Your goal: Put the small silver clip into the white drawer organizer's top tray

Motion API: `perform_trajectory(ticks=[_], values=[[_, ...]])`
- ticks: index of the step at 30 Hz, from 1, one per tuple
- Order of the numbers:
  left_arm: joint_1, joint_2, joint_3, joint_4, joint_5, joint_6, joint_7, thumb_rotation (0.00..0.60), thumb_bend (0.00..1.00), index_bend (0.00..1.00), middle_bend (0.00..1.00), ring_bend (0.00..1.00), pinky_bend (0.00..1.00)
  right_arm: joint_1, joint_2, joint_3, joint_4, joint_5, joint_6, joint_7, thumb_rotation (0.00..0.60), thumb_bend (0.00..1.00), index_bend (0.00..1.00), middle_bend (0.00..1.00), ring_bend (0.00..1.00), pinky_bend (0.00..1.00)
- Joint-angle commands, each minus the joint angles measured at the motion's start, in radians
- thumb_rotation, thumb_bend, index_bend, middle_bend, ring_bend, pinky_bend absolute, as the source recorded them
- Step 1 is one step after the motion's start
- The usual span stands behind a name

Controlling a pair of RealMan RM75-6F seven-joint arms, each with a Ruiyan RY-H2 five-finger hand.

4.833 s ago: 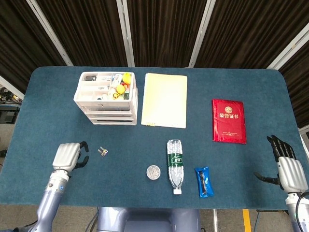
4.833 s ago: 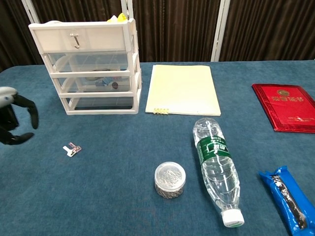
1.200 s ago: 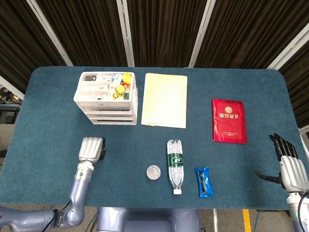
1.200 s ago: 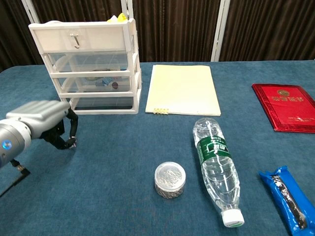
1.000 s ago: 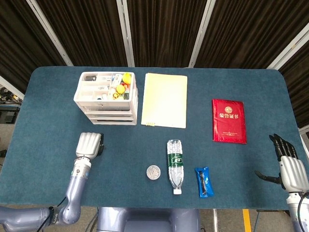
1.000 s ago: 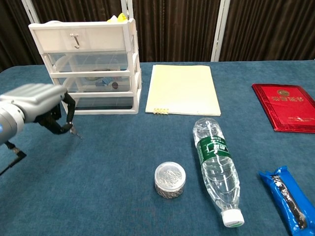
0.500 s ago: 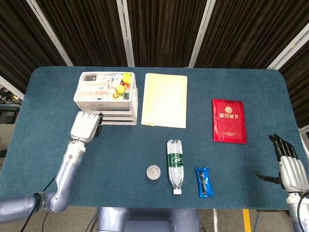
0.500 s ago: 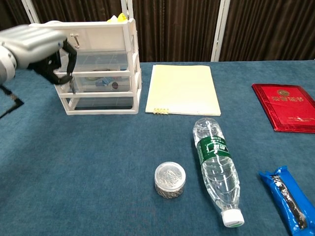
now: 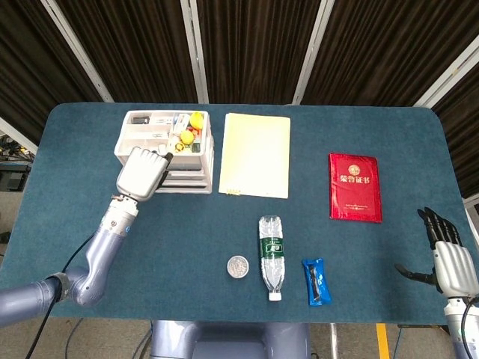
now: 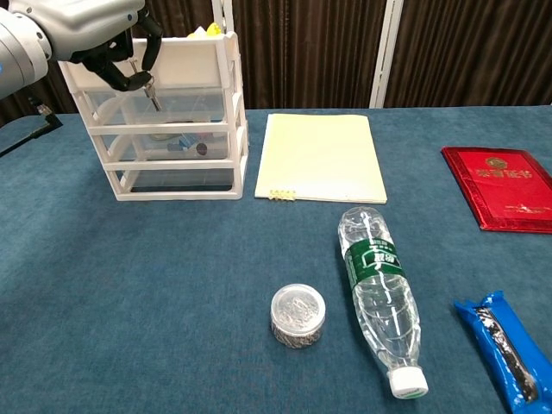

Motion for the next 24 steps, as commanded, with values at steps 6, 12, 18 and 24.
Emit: perform_trajectory(ticks=[6, 12, 18, 24], values=[[-0.014, -0.020, 0.031, 0.081, 0.117, 0.026, -0.086, 0.600, 0.44, 0.59, 1.00, 1.00, 0.88, 0.000, 0.000, 0.000, 0.000, -0.002, 0.001, 0.001, 0.600, 0.00, 0.01, 0.00, 0.00, 0.00], [-0.007, -0.017, 0.059, 0.126, 0.190, 0.047, -0.128, 0.600, 0.44, 0.59, 1.00, 1.00, 0.88, -0.001, 0.000, 0.000, -0.001, -0.003, 0.002, 0.001, 0.600, 0.00, 0.01, 0.00, 0.00, 0.00], [0.011, -0.005, 0.090, 0.180, 0.250, 0.067, -0.180, 0.600, 0.44, 0.59, 1.00, 1.00, 0.88, -0.001, -0.001, -0.001, -0.001, -0.005, 0.004, -0.001, 0.600, 0.00, 0.01, 0.00, 0.00, 0.00], [0.019, -0.006, 0.106, 0.242, 0.298, 0.084, -0.235, 0.600, 0.44, 0.59, 1.00, 1.00, 0.88, -0.001, -0.002, -0.001, -0.002, -0.004, 0.003, -0.007, 0.600, 0.00, 0.01, 0.00, 0.00, 0.00]])
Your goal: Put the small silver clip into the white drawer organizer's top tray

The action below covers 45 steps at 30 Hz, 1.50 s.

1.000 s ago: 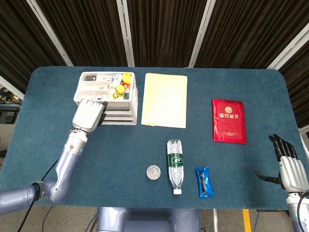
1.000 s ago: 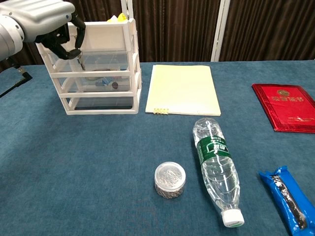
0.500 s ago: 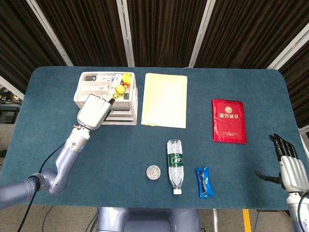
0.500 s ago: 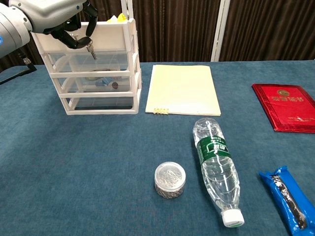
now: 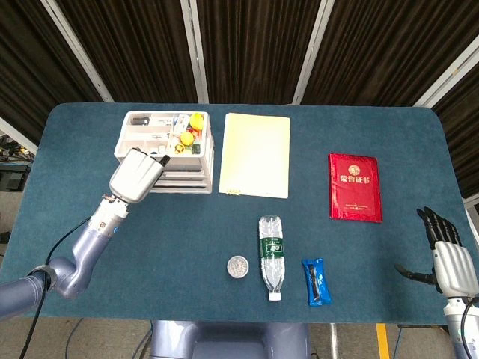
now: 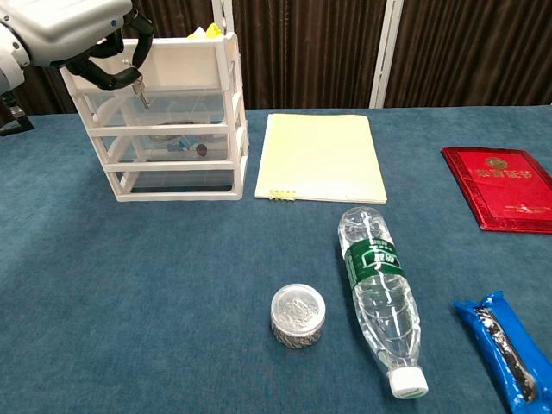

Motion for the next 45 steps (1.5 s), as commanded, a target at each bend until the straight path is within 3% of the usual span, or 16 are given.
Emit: perform_trajectory(ticks=[1, 12, 45], values=[[0.003, -0.003, 0.008, 0.027, 0.022, 0.010, -0.024, 0.600, 0.44, 0.59, 1.00, 1.00, 0.88, 0.000, -0.001, 0.000, 0.000, 0.000, 0.000, -0.001, 0.600, 0.00, 0.01, 0.00, 0.00, 0.00], [0.004, -0.041, 0.022, 0.125, 0.089, 0.042, -0.091, 0.600, 0.44, 0.58, 1.00, 1.00, 0.88, 0.000, -0.003, 0.001, 0.001, 0.005, 0.000, -0.001, 0.600, 0.00, 0.01, 0.00, 0.00, 0.00], [0.009, -0.131, 0.007, 0.272, 0.120, 0.085, -0.141, 0.600, 0.44, 0.57, 1.00, 1.00, 0.88, 0.000, -0.004, 0.000, 0.004, 0.001, 0.000, -0.004, 0.600, 0.00, 0.01, 0.00, 0.00, 0.00]])
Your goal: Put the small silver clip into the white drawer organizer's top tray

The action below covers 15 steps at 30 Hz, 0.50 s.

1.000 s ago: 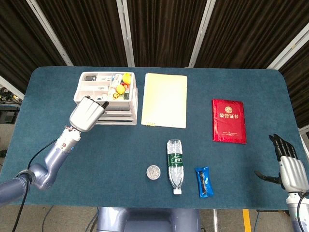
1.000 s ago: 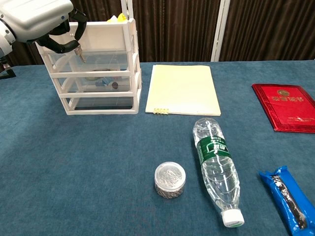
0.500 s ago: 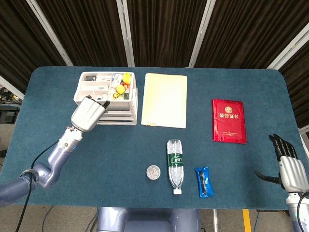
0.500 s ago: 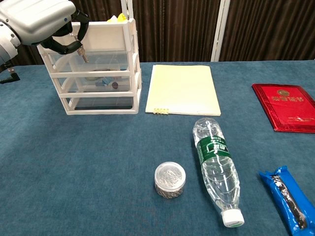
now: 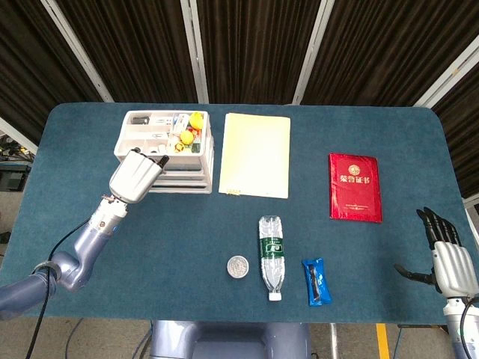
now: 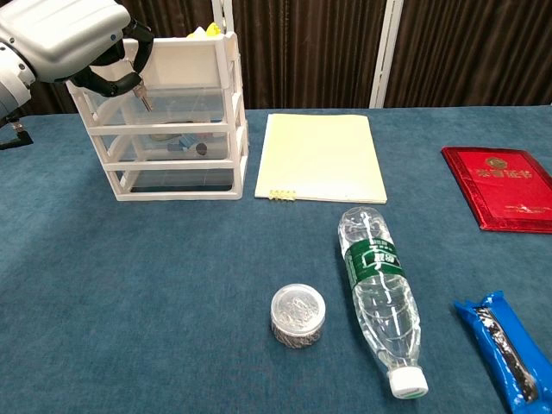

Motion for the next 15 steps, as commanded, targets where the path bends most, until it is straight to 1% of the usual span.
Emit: perform_trajectory(ticks=[1, 15], values=[[0.000, -0.002, -0.001, 0.003, 0.001, 0.001, -0.003, 0.600, 0.44, 0.57, 1.00, 1.00, 0.88, 0.000, 0.000, 0.000, 0.000, 0.001, 0.000, -0.001, 0.600, 0.00, 0.01, 0.00, 0.00, 0.00], [0.013, 0.008, 0.006, 0.004, 0.016, 0.019, -0.011, 0.600, 0.44, 0.57, 1.00, 1.00, 0.88, 0.000, -0.001, -0.001, -0.001, 0.001, -0.001, -0.003, 0.600, 0.00, 0.01, 0.00, 0.00, 0.00]])
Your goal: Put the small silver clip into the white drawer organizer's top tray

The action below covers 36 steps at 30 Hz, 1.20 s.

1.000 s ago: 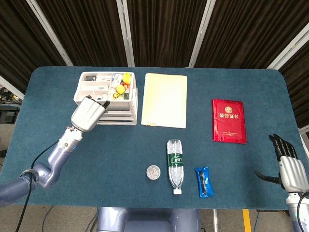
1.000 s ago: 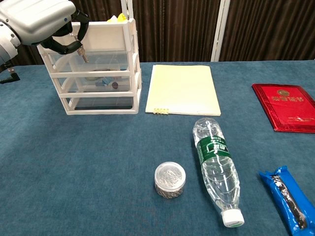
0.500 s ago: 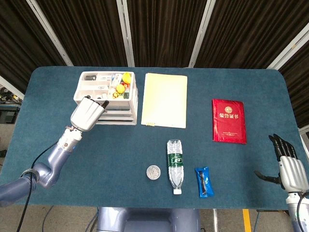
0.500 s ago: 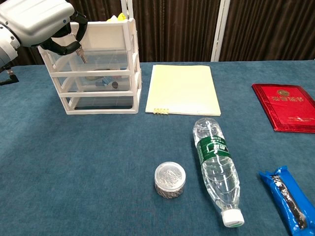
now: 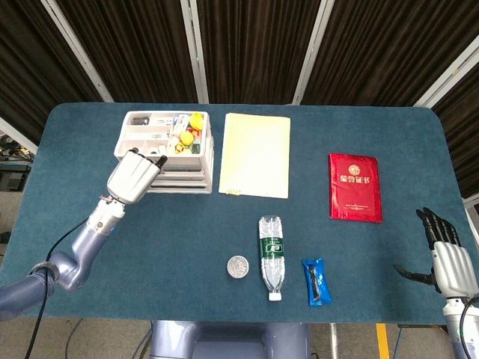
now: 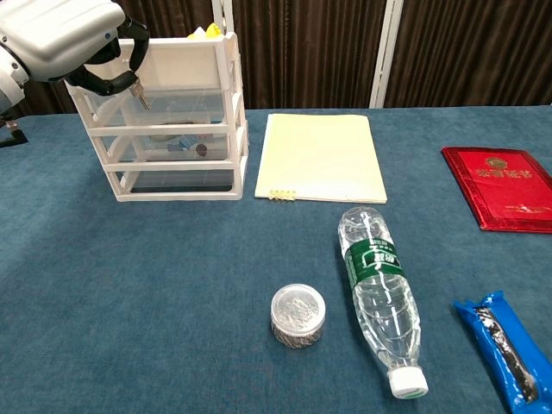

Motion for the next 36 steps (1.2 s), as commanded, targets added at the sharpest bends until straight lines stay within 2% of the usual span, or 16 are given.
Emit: perform_trajectory(ticks=[1, 23, 28, 36], values=[[0.005, 0.001, 0.002, -0.001, -0.001, 0.001, -0.003, 0.600, 0.44, 0.57, 1.00, 1.00, 0.88, 0.000, 0.000, 0.000, 0.000, 0.000, 0.000, 0.000, 0.600, 0.00, 0.01, 0.00, 0.00, 0.00], [0.021, 0.016, 0.012, 0.012, 0.014, 0.012, -0.025, 0.600, 0.43, 0.57, 1.00, 0.99, 0.88, -0.002, 0.000, 0.002, -0.002, 0.005, 0.003, -0.003, 0.600, 0.00, 0.01, 0.00, 0.00, 0.00], [0.024, 0.024, 0.018, 0.006, 0.020, 0.009, -0.023, 0.600, 0.40, 0.54, 1.00, 0.99, 0.88, -0.002, -0.001, 0.003, -0.002, 0.006, 0.004, -0.002, 0.600, 0.00, 0.01, 0.00, 0.00, 0.00], [0.030, 0.031, 0.019, -0.001, 0.015, 0.000, -0.013, 0.600, 0.30, 0.46, 1.00, 0.98, 0.88, -0.006, -0.008, 0.012, -0.002, 0.006, 0.021, 0.007, 0.600, 0.00, 0.01, 0.00, 0.00, 0.00]])
